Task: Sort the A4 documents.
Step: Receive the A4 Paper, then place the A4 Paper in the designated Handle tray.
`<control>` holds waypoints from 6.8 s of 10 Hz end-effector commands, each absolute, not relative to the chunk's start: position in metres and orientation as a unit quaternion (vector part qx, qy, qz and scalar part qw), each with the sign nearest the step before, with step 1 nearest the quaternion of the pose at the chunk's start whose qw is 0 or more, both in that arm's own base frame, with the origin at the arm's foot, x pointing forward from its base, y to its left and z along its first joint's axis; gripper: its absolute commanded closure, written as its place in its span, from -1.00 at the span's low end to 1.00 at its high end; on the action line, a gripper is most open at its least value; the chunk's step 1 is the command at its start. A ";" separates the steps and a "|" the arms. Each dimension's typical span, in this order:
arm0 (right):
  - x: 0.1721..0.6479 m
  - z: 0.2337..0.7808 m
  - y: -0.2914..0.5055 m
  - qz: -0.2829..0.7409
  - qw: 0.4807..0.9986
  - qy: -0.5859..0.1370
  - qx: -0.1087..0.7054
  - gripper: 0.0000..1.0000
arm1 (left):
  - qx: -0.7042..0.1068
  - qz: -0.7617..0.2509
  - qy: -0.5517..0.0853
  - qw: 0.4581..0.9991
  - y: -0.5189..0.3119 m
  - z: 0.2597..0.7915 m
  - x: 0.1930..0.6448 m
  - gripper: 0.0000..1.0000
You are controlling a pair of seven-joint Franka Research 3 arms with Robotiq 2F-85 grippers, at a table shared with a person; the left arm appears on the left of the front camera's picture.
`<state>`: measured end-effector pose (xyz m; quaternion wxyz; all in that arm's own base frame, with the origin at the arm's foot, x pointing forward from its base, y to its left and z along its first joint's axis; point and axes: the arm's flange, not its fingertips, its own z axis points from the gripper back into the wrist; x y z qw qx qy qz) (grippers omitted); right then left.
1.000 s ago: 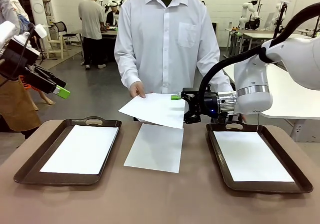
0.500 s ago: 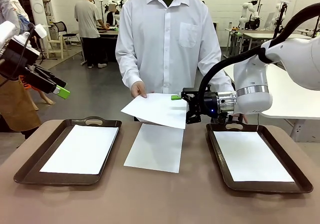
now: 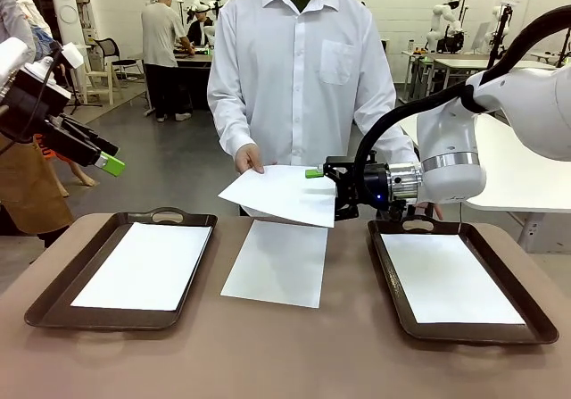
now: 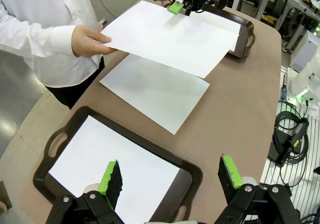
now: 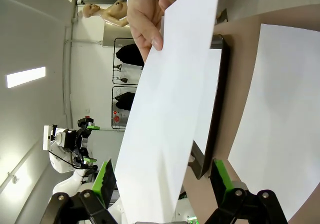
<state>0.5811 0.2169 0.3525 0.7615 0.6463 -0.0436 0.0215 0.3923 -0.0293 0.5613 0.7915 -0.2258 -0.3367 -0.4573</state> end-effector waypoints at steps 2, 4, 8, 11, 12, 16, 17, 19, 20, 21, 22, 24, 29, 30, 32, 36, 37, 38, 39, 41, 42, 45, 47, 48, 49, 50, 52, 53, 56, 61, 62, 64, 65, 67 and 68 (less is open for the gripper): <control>0.580 0.353 0.217 0.024 0.761 -0.043 0.647 -1.00 | -0.233 -0.458 -0.340 0.787 -0.028 0.561 0.393 -1.00; 0.581 0.353 0.217 0.021 0.761 -0.044 0.646 -1.00 | -0.233 -0.458 -0.340 0.787 -0.028 0.561 0.393 -1.00; 0.579 0.351 0.217 0.016 0.764 -0.050 0.642 -0.24 | -0.233 -0.458 -0.340 0.787 -0.028 0.561 0.393 -1.00; 0.578 0.349 0.209 -0.008 0.758 -0.056 0.649 0.35 | -0.233 -0.458 -0.340 0.787 -0.028 0.561 0.393 -1.00; 0.578 0.349 0.205 -0.018 0.756 -0.060 0.652 0.53 | -0.233 -0.458 -0.340 0.787 -0.028 0.561 0.393 -1.00; 0.577 0.349 0.198 -0.038 0.752 -0.064 0.655 1.00 | -0.233 -0.458 -0.340 0.787 -0.028 0.561 0.393 -1.00; 0.577 0.350 0.199 -0.035 0.752 -0.063 0.655 1.00 | -0.233 -0.458 -0.340 0.787 -0.028 0.561 0.393 -1.00; 0.577 0.352 0.203 -0.028 0.752 -0.058 0.656 1.00 | -0.233 -0.458 -0.340 0.787 -0.028 0.561 0.393 -1.00; 0.577 0.352 0.203 -0.028 0.752 -0.057 0.656 1.00 | -0.233 -0.458 -0.340 0.787 -0.028 0.561 0.393 -1.00; 0.576 0.350 0.203 -0.029 0.750 -0.054 0.659 1.00 | -0.233 -0.458 -0.340 0.787 -0.028 0.561 0.393 -1.00; 0.575 0.349 0.203 -0.023 0.748 -0.046 0.661 1.00 | -0.233 -0.458 -0.340 0.787 -0.028 0.561 0.393 -1.00; 0.580 0.348 0.202 -0.016 0.754 -0.056 0.654 1.00 | -0.233 -0.458 -0.340 0.787 -0.028 0.561 0.393 -1.00; 0.580 0.348 0.202 -0.016 0.754 -0.056 0.654 1.00 | -0.233 -0.458 -0.340 0.787 -0.028 0.561 0.393 -1.00; 0.580 0.348 0.202 -0.016 0.754 -0.056 0.654 1.00 | -0.233 -0.458 -0.340 0.787 -0.028 0.561 0.393 -1.00; 0.580 0.348 0.202 -0.016 0.754 -0.056 0.654 1.00 | -0.233 -0.458 -0.340 0.787 -0.028 0.561 0.393 -1.00; 0.580 0.348 0.202 -0.016 0.754 -0.056 0.654 1.00 | -0.233 -0.458 -0.340 0.787 -0.028 0.561 0.393 -1.00; 0.580 0.349 0.200 -0.010 0.753 -0.051 0.656 0.98 | -0.233 -0.458 -0.340 0.787 -0.028 0.561 0.393 -1.00; 0.572 0.363 0.184 0.018 0.761 -0.065 0.645 0.98 | -0.233 -0.458 -0.340 0.787 -0.028 0.561 0.393 -1.00; 0.572 0.372 0.168 0.024 0.756 -0.072 0.650 0.98 | -0.233 -0.458 -0.340 0.787 -0.028 0.561 0.393 -1.00; 0.569 0.381 0.131 0.040 0.752 -0.065 0.655 0.98 | -0.233 -0.458 -0.340 0.787 -0.028 0.561 0.393 -1.00; 0.568 0.382 0.113 0.045 0.765 -0.053 0.641 0.98 | -0.233 -0.458 -0.340 0.787 -0.028 0.561 0.393 -1.00; 0.569 0.384 0.055 0.032 0.786 -0.020 0.618 0.98 | -0.233 -0.458 -0.340 0.787 -0.028 0.561 0.393 -1.00; 0.567 0.384 0.008 -0.010 0.793 -0.046 0.608 0.98 | -0.233 -0.458 -0.340 0.787 -0.028 0.561 0.393 -1.00; 0.565 0.380 -0.012 -0.022 0.799 -0.055 0.598 0.98 | -0.233 -0.458 -0.340 0.787 -0.028 0.561 0.393 -1.00; 0.563 0.371 -0.030 -0.031 0.808 -0.058 0.586 0.98 | -0.233 -0.458 -0.340 0.787 -0.028 0.561 0.393 -1.00; 0.559 0.359 -0.046 -0.018 0.816 -0.059 0.575 0.98 | -0.233 -0.458 -0.340 0.787 -0.028 0.561 0.393 -1.00; 0.561 0.339 -0.065 -0.021 0.812 -0.045 0.581 0.98 | -0.233 -0.458 -0.340 0.787 -0.028 0.561 0.393 -1.00; 0.566 0.330 -0.068 -0.017 0.815 -0.024 0.579 0.98 | -0.233 -0.458 -0.340 0.787 -0.028 0.561 0.393 -1.00; 0.575 0.315 -0.069 -0.003 0.846 0.001 0.533 0.98 | -0.233 -0.458 -0.340 0.787 -0.028 0.561 0.393 -1.00; 0.581 0.311 -0.090 0.018 0.903 -0.003 0.430 0.98 | -0.233 -0.458 -0.340 0.787 -0.028 0.561 0.393 -1.00; 0.581 0.307 -0.089 0.014 0.910 -0.003 0.414 0.98 | -0.233 -0.458 -0.340 0.787 -0.028 0.561 0.393 -1.00; 0.579 0.293 -0.080 0.008 0.922 -0.003 0.387 0.98 | -0.233 -0.458 -0.340 0.787 -0.028 0.561 0.393 -1.00; 0.579 0.289 -0.079 0.001 0.925 -0.005 0.379 0.98 | -0.233 -0.458 -0.340 0.787 -0.028 0.561 0.393 -1.00; 0.576 0.287 -0.083 -0.008 0.930 -0.013 0.368 0.98 | -0.233 -0.458 -0.340 0.787 -0.028 0.561 0.393 -1.00; 0.575 0.288 -0.085 -0.010 0.932 -0.015 0.362 0.98 | -0.233 -0.458 -0.340 0.787 -0.028 0.561 0.393 -1.00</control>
